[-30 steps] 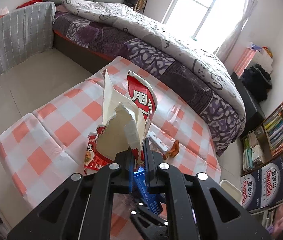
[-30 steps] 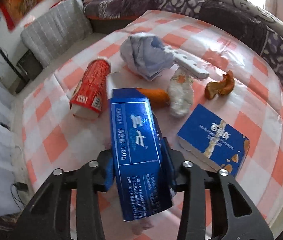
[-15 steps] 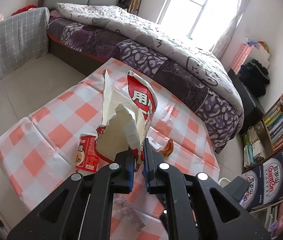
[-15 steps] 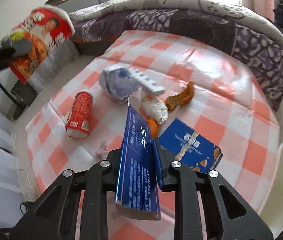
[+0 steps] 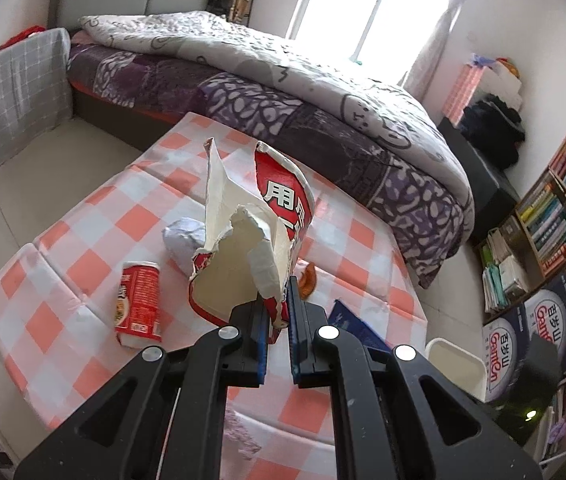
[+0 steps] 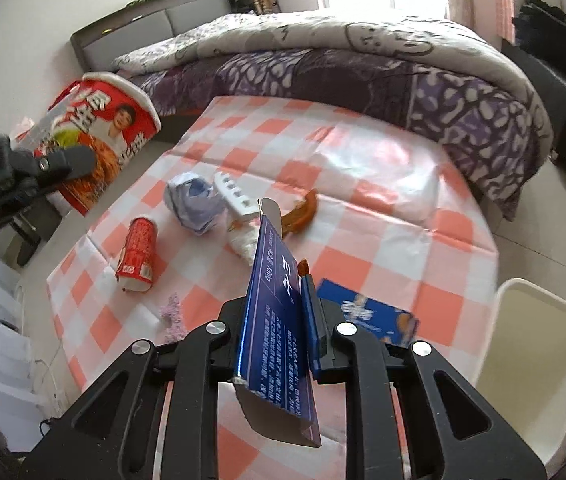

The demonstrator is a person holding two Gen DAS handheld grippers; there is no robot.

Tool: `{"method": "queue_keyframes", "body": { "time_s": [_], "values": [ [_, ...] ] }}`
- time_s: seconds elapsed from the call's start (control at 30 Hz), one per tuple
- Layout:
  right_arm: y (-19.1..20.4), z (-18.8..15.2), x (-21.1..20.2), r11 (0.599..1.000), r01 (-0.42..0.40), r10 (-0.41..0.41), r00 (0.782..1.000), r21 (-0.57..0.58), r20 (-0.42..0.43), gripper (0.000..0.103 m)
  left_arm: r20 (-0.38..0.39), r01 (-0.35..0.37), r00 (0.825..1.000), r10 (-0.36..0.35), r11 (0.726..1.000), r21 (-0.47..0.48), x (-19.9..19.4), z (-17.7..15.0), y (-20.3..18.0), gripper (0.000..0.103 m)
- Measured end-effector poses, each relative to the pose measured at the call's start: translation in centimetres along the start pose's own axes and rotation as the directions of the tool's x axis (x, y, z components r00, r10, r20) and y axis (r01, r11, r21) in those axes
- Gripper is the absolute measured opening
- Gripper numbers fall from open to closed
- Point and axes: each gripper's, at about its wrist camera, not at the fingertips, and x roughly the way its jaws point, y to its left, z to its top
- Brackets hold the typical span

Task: Collect trash
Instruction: 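Carry the snack bag and blue box to the white bin and release both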

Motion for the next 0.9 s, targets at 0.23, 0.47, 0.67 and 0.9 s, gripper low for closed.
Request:
{"method": "queue_keyframes", "body": {
  "time_s": [0.23,0.47,0.67,0.9],
  "values": [
    [-4.3,-0.1,-2.1,0.996,0.035,-0.036,0.999,0.083,0.008,0.019,-0.02,0.015,1.0,-0.014,0.997,0.07,0.9,-1.1,-3.2,0.008],
    [-8.7,-0.6,-4.0,0.977,0.11,-0.112,0.994,0.183,0.001,0.019,-0.047,0.043,0.998,-0.036,0.987,0.152,2.1,-2.6,-6.9,0.008],
    [-13.4,-1.6,-5.0,0.937,0.194,-0.183,0.981,0.291,-0.063,0.02,-0.087,0.092,0.993,-0.074,0.972,0.216,3.2,-4.2,-10.1,0.008],
    [-17.8,-2.9,-6.9,0.888,0.276,-0.258,0.961,0.368,-0.098,0.031,-0.152,0.167,0.98,-0.129,0.947,0.275,4.6,-6.5,-14.2,0.008]
  ]
}}
